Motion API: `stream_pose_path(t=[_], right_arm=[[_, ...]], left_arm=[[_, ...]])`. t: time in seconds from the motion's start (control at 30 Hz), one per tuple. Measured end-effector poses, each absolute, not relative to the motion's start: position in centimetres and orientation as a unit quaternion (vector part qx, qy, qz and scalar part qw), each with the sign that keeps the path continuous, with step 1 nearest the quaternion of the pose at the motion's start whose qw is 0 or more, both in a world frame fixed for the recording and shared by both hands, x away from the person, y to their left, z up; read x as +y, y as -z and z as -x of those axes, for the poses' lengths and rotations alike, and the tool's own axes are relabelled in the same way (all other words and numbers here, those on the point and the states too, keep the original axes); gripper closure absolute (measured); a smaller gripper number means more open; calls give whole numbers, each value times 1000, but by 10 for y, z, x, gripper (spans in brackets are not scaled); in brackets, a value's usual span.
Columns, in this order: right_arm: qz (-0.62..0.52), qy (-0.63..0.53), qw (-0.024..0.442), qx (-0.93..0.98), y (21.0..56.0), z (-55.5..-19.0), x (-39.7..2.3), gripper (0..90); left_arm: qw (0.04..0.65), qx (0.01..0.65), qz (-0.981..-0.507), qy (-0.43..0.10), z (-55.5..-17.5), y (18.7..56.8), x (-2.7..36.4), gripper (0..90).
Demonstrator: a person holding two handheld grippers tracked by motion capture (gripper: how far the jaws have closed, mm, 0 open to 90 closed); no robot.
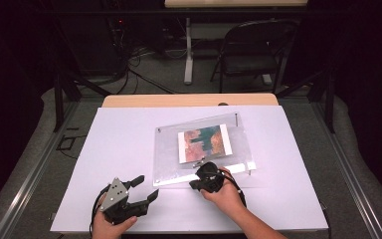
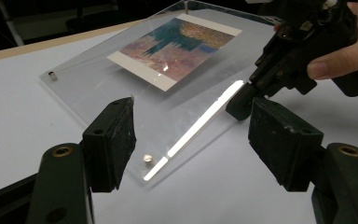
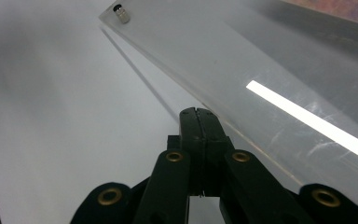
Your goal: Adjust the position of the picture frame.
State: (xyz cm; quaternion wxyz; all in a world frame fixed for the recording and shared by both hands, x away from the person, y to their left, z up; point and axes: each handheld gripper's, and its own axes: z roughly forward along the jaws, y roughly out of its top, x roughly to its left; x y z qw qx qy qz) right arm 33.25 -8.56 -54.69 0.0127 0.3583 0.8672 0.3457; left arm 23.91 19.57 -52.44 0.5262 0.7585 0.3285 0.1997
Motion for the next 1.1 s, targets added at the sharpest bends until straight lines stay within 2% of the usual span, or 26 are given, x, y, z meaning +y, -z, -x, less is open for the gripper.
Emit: stream_pose_path(t=[0.4, 0.6, 0.73, 0.83, 0.87, 0.9, 0.97, 1.1], right_arm=[[-363, -356, 13, 861, 549, -351, -64, 900], [-340, -391, 15, 855, 534, -337, -72, 900], [-328, -422, 41, 844, 512, -319, -98, 831], [-333, -436, 88, 831, 496, -307, -137, 768], [-333, -436, 88, 831, 496, -307, -137, 768], [-338, -436, 117, 826, 490, -300, -160, 726], [-339, -434, 127, 825, 488, -297, -168, 718], [-356, -434, 169, 810, 486, -283, -213, 656]], left_arm=[[526, 334, -758, -194, -239, 525, 196, 317], [525, 338, -757, -193, -239, 525, 196, 318], [522, 339, -758, -193, -239, 525, 196, 320], [520, 336, -761, -194, -240, 525, 196, 321], [520, 336, -761, -192, -240, 525, 195, 321], [520, 340, -761, -187, -241, 525, 195, 332], [522, 344, -759, -181, -241, 525, 195, 340], [523, 356, -758, -159, -246, 526, 194, 409]])
